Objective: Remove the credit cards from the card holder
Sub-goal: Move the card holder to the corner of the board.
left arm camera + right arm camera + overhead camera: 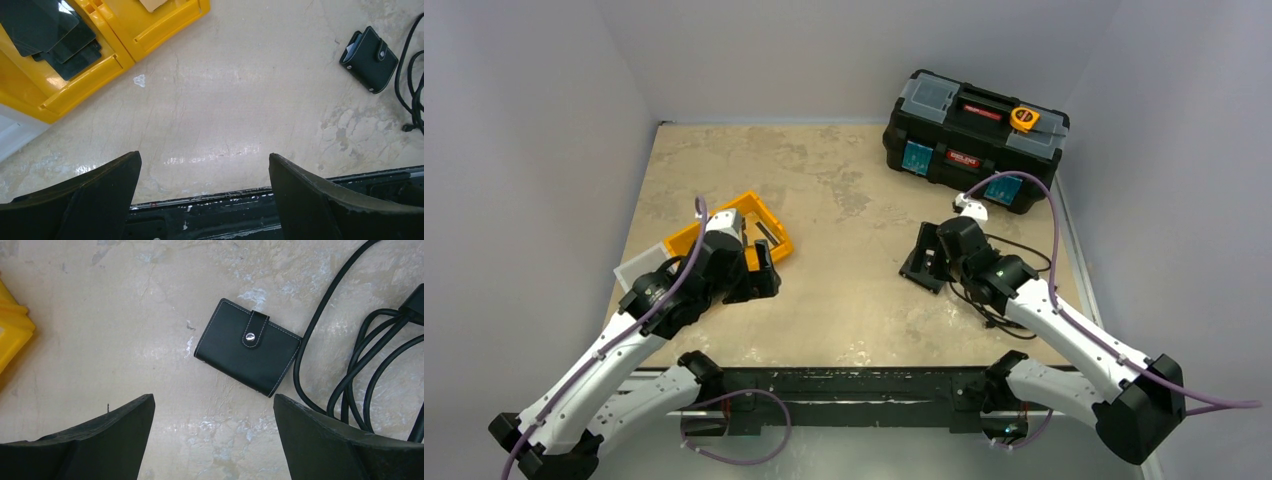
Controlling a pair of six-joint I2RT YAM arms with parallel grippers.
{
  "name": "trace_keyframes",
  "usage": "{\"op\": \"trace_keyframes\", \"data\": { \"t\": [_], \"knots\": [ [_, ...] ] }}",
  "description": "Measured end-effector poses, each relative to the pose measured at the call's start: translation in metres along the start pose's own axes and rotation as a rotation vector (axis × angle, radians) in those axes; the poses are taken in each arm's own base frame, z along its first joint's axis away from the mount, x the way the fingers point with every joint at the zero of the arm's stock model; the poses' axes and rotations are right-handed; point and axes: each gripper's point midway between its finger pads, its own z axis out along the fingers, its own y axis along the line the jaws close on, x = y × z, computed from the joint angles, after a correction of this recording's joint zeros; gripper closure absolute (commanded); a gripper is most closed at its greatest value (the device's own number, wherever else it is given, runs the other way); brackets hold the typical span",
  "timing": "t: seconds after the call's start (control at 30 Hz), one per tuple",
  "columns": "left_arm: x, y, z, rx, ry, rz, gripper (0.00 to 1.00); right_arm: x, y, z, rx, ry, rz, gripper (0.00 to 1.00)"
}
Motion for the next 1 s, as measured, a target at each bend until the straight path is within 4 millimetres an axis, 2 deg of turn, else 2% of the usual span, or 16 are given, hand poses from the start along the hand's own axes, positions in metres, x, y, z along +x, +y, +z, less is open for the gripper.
{"op": "trace_keyframes", "data": {
  "t": [0.2,0.4,0.7,0.9,1.0],
  "knots": [
    [0.001,0.002,-0.005,0.002,-0.006,-0.016,0.00,0.006,-0.009,0.010,0.058,0.020,-0.027,0.37],
    [0.005,0.004,-0.005,-0.009,0.018,-0.006,0.00,0.016,-0.019,0.028,0.134,0.063,-0.076,0.49],
    [0.010,0.002,-0.007,0.011,0.039,-0.004,0.00,0.025,-0.040,0.056,0.228,0.124,-0.106,0.52],
    [0.011,0.000,-0.008,0.025,0.046,-0.005,0.00,0.023,-0.038,0.074,0.244,0.138,-0.120,0.60],
    [0.012,0.000,-0.008,0.026,0.049,-0.005,0.00,0.020,-0.034,0.083,0.249,0.141,-0.128,0.61]
  ]
}}
